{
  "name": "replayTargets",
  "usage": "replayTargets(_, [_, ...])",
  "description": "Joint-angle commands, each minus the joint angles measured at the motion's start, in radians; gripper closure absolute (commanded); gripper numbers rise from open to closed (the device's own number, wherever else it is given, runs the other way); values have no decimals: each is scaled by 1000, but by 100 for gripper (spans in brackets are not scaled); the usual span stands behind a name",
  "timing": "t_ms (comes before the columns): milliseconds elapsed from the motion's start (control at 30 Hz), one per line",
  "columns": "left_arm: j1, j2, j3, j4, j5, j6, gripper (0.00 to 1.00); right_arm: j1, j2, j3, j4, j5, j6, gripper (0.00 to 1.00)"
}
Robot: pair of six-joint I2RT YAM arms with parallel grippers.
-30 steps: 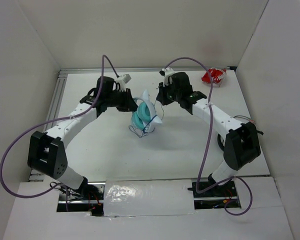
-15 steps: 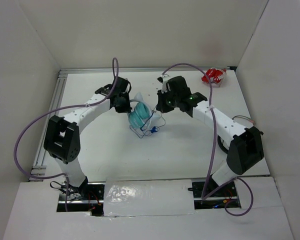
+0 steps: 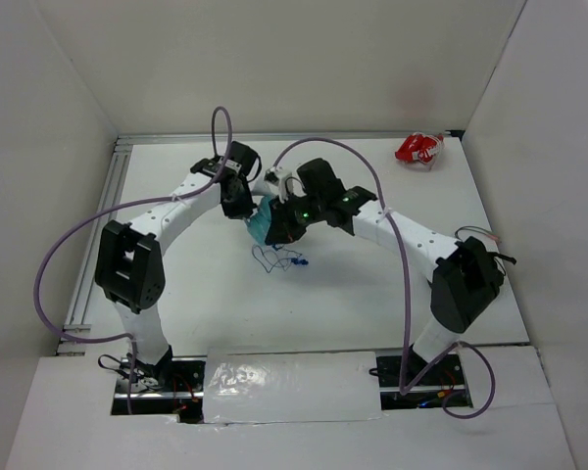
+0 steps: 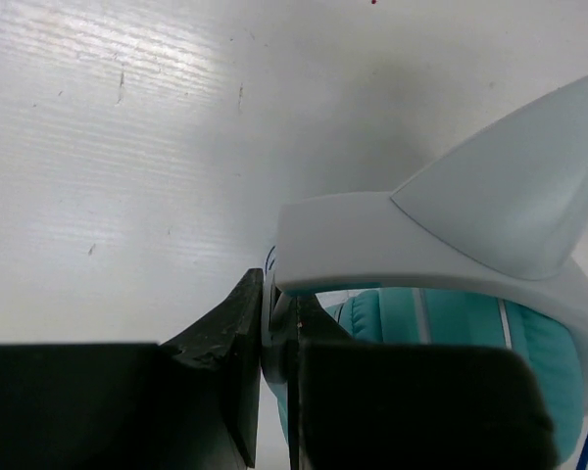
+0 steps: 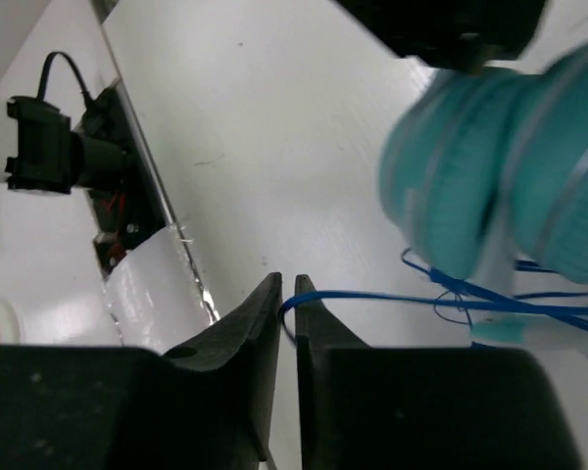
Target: Wrap the headphones
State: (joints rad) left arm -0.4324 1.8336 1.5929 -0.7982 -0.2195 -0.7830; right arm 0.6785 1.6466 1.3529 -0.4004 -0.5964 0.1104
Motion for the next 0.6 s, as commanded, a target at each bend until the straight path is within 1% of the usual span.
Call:
replayTargets(0, [23, -43, -31, 143, 75, 31, 100, 44, -13, 31, 98, -91, -23, 80])
replayTargets(33, [41, -77, -45, 199, 173, 57, 100, 65, -37, -10, 147, -59, -32, 76])
replayTargets(67, [49, -94, -77, 227, 208, 62, 100, 78, -51, -33, 175, -18, -37, 75])
replayTargets(100, [72, -132, -115, 278, 301, 67, 100, 101, -79, -75, 211, 98, -47, 73])
replayTargets(133, [80, -149, -116, 304, 302, 67, 100, 110, -93, -93, 212, 99, -48, 72])
replayTargets(167, [87, -169, -151, 329, 378, 65, 100, 121, -103, -112, 250, 127, -64, 72])
replayTargets(200, [109, -218, -178, 364, 440, 59, 100, 137, -126, -144, 277, 208, -81, 71])
replayTargets(233, [109, -218, -191, 381, 440, 59, 100, 144, -126, -161, 291, 208, -81, 71])
replayTargets(267, [121, -252, -200, 402, 489, 50, 100, 150, -134, -175, 302, 254, -95, 71])
replayTargets(333, [132, -278, -217, 415, 517, 44, 100, 170, -143, -224, 342, 286, -100, 71])
replayTargets(367, [139, -304, -215, 418, 540, 34, 100, 174, -151, -241, 357, 305, -129, 70])
replayTargets(467, [155, -356, -220, 427, 583, 18, 100, 196, -162, -293, 396, 395, -143, 69])
replayTargets(533, [159, -381, -225, 447, 601, 19, 100, 208, -191, -356, 458, 467, -140, 69])
replayTargets(567, [164, -401, -220, 448, 612, 14, 100, 211, -243, -424, 495, 480, -144, 67])
